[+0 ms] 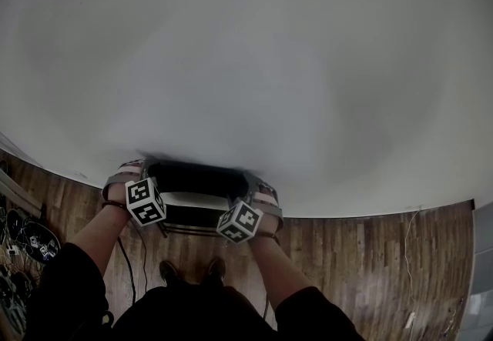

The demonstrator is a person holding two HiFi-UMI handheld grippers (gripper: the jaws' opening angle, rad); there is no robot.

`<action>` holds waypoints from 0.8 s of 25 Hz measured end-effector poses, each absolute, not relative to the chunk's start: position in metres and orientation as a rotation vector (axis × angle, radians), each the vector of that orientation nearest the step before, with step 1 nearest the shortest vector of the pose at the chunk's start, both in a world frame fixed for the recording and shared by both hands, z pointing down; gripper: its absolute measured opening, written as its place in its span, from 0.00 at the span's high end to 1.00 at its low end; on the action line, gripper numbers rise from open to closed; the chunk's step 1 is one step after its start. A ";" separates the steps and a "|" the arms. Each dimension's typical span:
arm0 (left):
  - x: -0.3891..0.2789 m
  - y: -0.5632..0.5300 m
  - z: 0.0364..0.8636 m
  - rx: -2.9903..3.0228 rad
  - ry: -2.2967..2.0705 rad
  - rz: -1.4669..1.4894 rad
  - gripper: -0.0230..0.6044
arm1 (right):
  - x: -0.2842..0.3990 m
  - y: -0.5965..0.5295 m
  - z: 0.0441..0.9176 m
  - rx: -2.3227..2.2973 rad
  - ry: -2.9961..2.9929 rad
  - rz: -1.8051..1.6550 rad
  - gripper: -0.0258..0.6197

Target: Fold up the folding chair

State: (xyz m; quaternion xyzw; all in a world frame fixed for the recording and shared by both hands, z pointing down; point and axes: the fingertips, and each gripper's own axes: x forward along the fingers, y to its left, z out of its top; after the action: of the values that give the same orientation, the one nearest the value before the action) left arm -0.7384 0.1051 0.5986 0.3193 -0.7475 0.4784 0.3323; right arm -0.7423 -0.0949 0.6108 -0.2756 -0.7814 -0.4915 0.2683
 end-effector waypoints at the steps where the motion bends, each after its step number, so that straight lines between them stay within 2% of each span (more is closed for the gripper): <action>1: -0.740 0.106 0.599 0.829 -1.953 1.252 0.65 | -0.743 -0.095 0.611 -0.738 -2.109 -1.327 0.49; 20: -0.750 0.108 0.600 0.743 -1.979 1.265 0.64 | -0.751 -0.093 0.612 -0.704 -2.108 -1.317 0.49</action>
State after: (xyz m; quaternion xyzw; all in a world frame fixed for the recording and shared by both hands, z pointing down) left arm -0.7495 0.1082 0.6003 0.2843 -0.7575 0.4844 0.3327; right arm -0.7508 -0.0930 0.6124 -0.2619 -0.7844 -0.4901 0.2755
